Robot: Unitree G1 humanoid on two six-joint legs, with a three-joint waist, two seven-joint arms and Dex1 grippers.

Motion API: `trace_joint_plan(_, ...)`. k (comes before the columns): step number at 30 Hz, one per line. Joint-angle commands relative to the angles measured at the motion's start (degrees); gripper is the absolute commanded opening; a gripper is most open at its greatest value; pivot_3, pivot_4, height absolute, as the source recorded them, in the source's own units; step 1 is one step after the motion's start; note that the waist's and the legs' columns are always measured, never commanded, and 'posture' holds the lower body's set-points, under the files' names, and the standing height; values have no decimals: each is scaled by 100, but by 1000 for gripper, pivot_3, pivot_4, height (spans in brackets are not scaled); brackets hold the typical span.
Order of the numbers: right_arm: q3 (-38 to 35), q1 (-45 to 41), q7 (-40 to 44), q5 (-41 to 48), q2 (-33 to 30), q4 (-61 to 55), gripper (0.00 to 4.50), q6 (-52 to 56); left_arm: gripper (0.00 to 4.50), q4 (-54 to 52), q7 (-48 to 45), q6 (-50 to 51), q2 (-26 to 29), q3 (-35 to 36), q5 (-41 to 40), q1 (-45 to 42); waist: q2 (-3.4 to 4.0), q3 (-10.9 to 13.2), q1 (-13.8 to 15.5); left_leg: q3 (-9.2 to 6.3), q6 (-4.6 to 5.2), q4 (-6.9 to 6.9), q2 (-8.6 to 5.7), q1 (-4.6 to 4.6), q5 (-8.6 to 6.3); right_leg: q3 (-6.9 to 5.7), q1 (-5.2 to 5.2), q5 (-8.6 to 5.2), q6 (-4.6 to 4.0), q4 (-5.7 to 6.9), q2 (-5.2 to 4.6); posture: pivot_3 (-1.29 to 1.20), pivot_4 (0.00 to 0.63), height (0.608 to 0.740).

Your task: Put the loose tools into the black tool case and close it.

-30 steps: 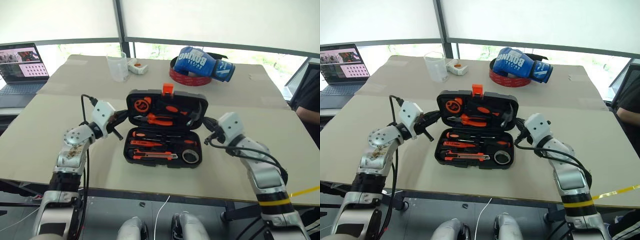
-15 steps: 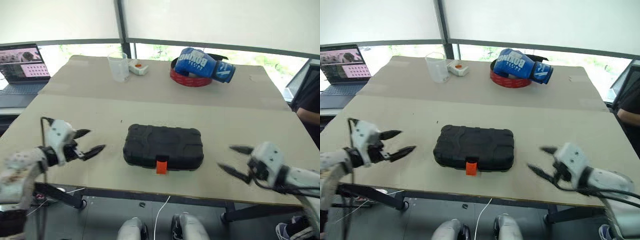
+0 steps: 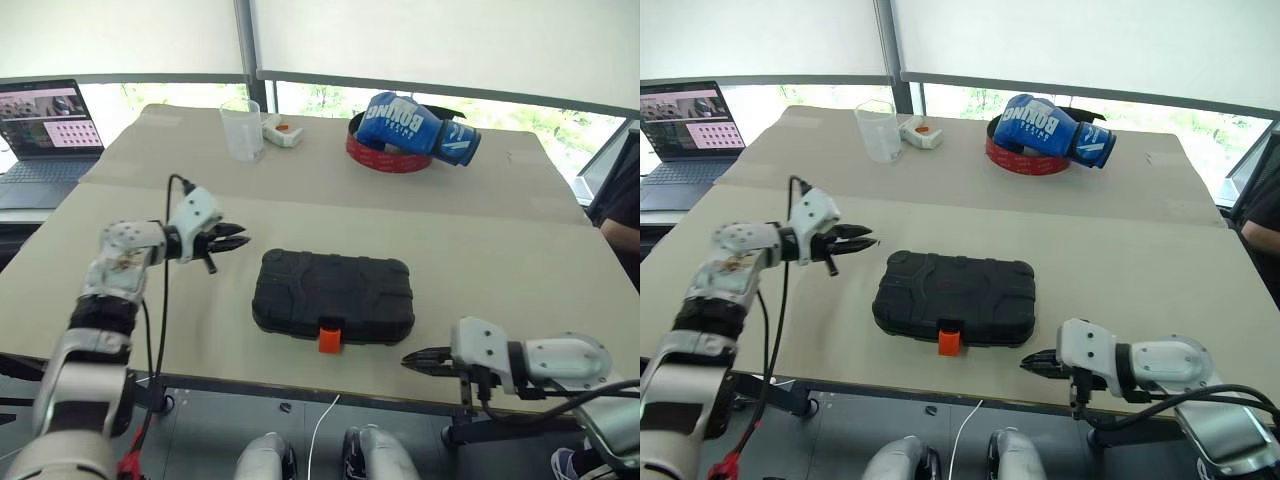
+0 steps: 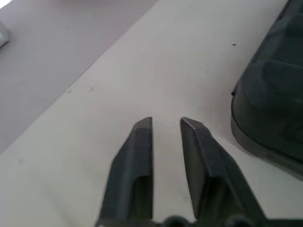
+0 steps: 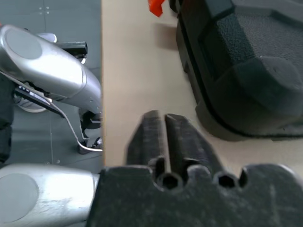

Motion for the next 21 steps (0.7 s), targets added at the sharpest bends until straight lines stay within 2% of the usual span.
trace_joint_plan(1,306,-317,-25,-240,102,91,0,-137,64,712,-9,-768,-238,-144,325,-451,-1,1,-13,0,0,2,0,0,0,1,0,-3,5,0,-1,0,150,714)
trace_joint_plan(3,469,-503,-79,-369,182,161,0,-125,64,909,-113,-1015,-371,-284,471,-546,-2,1,-16,-1,0,3,1,0,0,-1,0,-13,23,1,-3,0,150,714)
trace_joint_plan(8,427,-1479,-840,-911,632,1083,0,-37,64,694,-1152,-1372,-346,-590,557,-261,-3,3,-75,-3,0,50,26,-7,-1,-2,2,-21,43,15,-16,0,150,714)
trace_joint_plan(12,286,-1888,-1210,-1069,848,1756,0,-109,64,-312,-2018,-772,-173,-623,221,214,-1,2,-104,-2,6,59,24,-3,-4,10,1,-15,47,35,-30,0,150,714)
trace_joint_plan(18,-3,-1609,-891,-713,653,1450,0,8,64,-1666,-1991,111,169,-152,-190,402,-1,3,-94,-2,6,62,23,-39,-3,7,-41,-19,24,62,-23,0,150,714)
trace_joint_plan(21,-319,-1226,-640,-402,354,878,0,238,64,-2343,-2088,1114,292,80,-683,245,-1,3,-73,-1,6,68,21,-48,-3,9,-53,-15,17,72,-21,0,150,714)
